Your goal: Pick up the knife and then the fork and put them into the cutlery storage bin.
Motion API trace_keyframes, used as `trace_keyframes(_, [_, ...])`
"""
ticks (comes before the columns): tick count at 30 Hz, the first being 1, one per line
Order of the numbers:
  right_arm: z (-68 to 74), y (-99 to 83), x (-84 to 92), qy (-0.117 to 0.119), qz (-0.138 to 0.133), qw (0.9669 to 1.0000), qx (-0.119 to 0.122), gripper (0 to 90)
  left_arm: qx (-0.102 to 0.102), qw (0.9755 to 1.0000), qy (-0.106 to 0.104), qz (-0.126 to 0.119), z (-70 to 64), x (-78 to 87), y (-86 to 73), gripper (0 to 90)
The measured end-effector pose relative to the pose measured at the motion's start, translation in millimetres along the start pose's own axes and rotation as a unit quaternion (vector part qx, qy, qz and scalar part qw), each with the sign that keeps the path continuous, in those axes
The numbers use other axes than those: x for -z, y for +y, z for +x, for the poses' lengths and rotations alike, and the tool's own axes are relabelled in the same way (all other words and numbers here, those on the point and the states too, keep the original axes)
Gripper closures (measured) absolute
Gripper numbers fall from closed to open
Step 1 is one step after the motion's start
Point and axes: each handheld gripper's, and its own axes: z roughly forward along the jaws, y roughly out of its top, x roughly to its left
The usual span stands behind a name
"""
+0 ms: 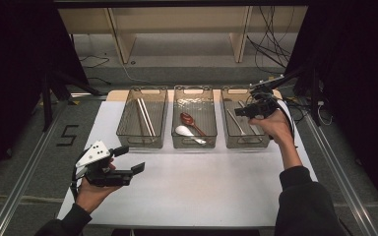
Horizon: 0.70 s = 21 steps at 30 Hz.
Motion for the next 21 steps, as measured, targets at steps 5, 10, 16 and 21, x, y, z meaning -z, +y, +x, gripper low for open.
trace_keyframes(5, [15.7,-10.9,7.5,0.011,-0.024,0.9995,0.014,35.9,-0.001,1.0,0.001,0.0,-0.1,0.2,0.0,15.6])
trace_keyframes(10, [30.0,-23.4,17.0,0.029,-0.056,0.9979,0.018,33.1,-0.001,1.0,0.001,0.0,-0.6,0.0,-0.1,15.6])
trace_keyframes(16, [46.4,-39.6,27.1,0.04,-0.073,0.9963,0.022,23.6,-0.001,1.0,0.004,0.0,-0.1,1.5,-0.2,15.6])
trace_keyframes(21, [52.7,-50.9,29.1,0.053,-0.086,0.9949,0.014,20.3,0.0,1.0,0.003,-0.001,-0.5,2.1,0.4,15.6])
